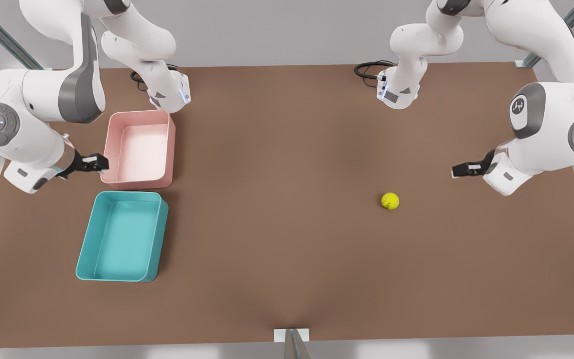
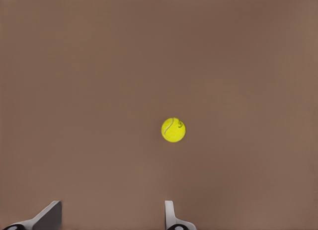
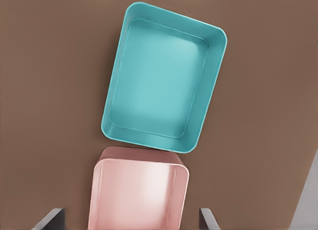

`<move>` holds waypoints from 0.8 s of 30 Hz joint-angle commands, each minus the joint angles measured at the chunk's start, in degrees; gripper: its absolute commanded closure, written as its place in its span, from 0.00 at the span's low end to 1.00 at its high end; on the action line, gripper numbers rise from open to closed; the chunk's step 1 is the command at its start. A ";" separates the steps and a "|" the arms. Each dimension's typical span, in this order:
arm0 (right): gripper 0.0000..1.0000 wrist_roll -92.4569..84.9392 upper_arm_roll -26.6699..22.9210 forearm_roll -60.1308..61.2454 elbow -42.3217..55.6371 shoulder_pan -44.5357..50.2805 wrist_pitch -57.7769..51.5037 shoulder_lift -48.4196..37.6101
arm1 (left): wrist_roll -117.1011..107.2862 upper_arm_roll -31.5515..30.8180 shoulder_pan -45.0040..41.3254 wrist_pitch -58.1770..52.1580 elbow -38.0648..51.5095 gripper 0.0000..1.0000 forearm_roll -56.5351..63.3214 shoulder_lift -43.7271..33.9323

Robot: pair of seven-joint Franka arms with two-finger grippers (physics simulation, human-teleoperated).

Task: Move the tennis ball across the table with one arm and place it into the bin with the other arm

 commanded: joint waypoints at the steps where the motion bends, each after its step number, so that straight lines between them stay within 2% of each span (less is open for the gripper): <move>1: 0.00 13.09 -0.04 0.64 0.03 -0.09 1.71 -0.09 | -0.16 -0.09 0.48 0.84 0.09 0.00 0.02 1.49; 3: 0.00 13.00 -0.13 0.73 0.12 0.00 1.45 -0.01 | -0.25 -0.44 0.13 0.66 0.09 0.00 -0.24 2.28; 4: 0.00 13.00 -0.48 0.47 0.21 0.70 0.48 -0.01 | -0.08 -2.72 -0.04 2.24 -1.22 0.00 -0.24 5.79; 5: 0.00 13.00 -0.48 0.73 0.21 0.44 0.92 1.22 | 2.46 -2.99 -1.88 10.83 -8.06 0.03 -0.24 5.80; 6: 0.00 13.00 -0.39 0.73 1.18 0.35 1.09 1.75 | 7.47 -2.99 -3.29 20.86 -15.44 0.71 -0.15 5.80; 7: 0.00 12.92 -0.39 0.82 1.88 0.35 1.36 2.45 | 18.33 -2.99 -3.38 26.22 -18.97 0.79 0.02 6.50; 8: 0.00 13.18 -0.39 0.91 2.14 0.35 1.89 2.54 | 27.56 -2.99 -3.56 28.78 -18.98 0.79 1.33 7.99; 9: 0.00 13.00 -0.30 0.91 2.58 0.87 2.15 2.54 | 50.64 -2.99 -3.47 34.91 -19.41 0.79 1.43 7.99; 11: 0.00 12.74 -0.13 2.14 2.41 0.53 1.89 2.28 | 70.64 -2.99 -4.44 40.39 -24.52 0.79 11.70 8.00; 13: 0.00 12.04 0.05 3.01 1.88 0.79 1.36 2.02 | 79.35 -2.99 -4.09 39.95 -25.56 0.79 9.00 8.52; 14: 0.00 11.07 0.05 3.81 1.88 0.61 1.45 2.10 | 89.47 -2.90 -2.51 41.18 -28.29 0.79 4.68 10.28; 16: 0.00 10.63 0.05 3.72 1.88 0.70 1.45 2.19 | 103.89 -2.90 -0.84 45.84 -31.11 0.79 4.59 12.74; 20: 0.00 9.75 0.05 3.81 1.27 0.61 1.80 2.11 | 106.53 -2.99 -0.84 51.99 -33.48 0.79 4.77 14.59; 24: 0.00 9.75 0.05 4.07 0.65 0.44 1.89 1.93 | 105.13 -2.99 -0.92 53.49 -33.57 0.79 5.30 15.47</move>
